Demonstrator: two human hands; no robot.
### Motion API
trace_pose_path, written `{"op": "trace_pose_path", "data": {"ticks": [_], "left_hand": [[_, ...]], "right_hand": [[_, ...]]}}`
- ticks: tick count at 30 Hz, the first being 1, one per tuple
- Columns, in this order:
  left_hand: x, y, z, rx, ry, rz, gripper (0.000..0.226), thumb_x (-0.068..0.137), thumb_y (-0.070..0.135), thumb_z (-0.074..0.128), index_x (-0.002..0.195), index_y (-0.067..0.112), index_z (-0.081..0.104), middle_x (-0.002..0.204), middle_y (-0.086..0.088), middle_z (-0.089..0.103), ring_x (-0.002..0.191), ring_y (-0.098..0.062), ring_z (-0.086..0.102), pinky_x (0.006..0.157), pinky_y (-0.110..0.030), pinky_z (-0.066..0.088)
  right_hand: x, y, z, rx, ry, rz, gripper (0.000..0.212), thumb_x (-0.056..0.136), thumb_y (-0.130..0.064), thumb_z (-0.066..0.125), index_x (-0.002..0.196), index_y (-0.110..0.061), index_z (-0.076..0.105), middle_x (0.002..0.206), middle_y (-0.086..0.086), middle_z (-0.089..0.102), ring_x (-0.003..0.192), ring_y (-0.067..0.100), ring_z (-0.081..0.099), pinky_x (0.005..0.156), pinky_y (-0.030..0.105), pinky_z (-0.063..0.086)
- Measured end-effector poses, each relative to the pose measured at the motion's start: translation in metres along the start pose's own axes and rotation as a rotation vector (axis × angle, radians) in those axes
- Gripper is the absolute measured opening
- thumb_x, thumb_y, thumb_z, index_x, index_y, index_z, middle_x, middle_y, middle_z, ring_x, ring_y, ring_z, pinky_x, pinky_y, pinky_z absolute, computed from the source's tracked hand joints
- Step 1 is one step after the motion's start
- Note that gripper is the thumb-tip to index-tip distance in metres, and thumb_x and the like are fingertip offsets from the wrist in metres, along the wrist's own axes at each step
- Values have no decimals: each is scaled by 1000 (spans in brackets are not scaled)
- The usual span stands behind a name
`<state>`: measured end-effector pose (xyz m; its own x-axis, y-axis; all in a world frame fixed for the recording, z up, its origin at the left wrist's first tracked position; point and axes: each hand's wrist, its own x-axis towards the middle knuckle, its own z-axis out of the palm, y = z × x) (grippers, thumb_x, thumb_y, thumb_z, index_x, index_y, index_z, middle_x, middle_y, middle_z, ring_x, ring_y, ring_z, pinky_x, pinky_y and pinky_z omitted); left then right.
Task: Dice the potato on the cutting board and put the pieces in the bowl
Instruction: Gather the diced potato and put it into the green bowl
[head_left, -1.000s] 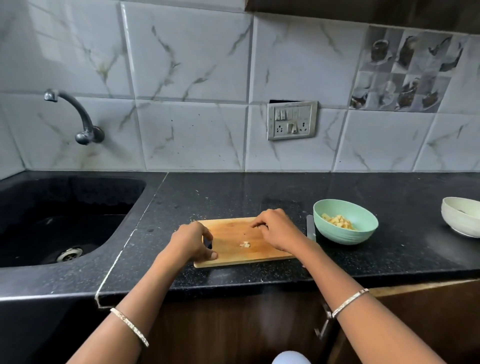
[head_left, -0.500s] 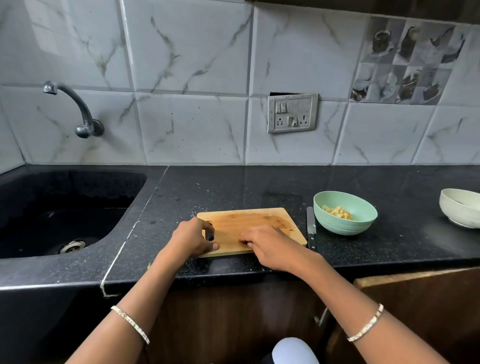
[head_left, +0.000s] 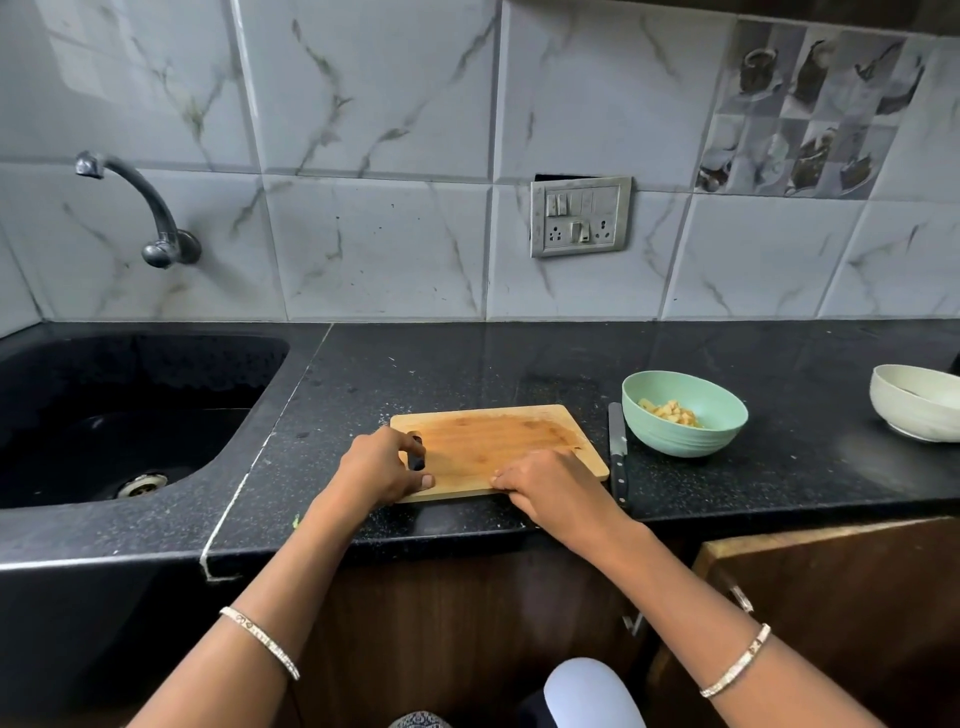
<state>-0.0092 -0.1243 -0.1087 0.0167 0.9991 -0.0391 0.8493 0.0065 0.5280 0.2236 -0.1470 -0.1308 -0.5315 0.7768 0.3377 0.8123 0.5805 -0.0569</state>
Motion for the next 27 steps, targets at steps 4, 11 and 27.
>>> {"op": "trace_pose_path", "data": {"ticks": [4, 11, 27], "left_hand": [[-1, 0, 1, -7, 11, 8, 45, 80, 33, 80, 123, 24, 67, 120, -9, 66, 106, -29, 62, 95, -38, 51], [-5, 2, 1, 8, 44, 19, 43, 79, 35, 81, 118, 22, 70, 119, -8, 66, 106, -28, 61, 95, -37, 50], [-17, 18, -14, -179, 278, 149, 20, 83, 31, 77, 100, 22, 72, 60, 7, 70, 62, -5, 61, 74, -33, 54]], "right_hand": [[2, -5, -8, -6, 8, 22, 23, 92, -12, 68, 112, -17, 78, 110, 1, 76, 105, 20, 69, 93, 35, 55], [3, 1, -42, 307, 20, 280, 15, 79, -13, 80, 88, -24, 83, 84, -11, 77, 75, -2, 64, 82, 17, 46], [-26, 129, -106, 365, 462, 945, 7, 86, -9, 78, 79, -11, 81, 81, 6, 77, 90, 22, 72, 86, 36, 58]]}}
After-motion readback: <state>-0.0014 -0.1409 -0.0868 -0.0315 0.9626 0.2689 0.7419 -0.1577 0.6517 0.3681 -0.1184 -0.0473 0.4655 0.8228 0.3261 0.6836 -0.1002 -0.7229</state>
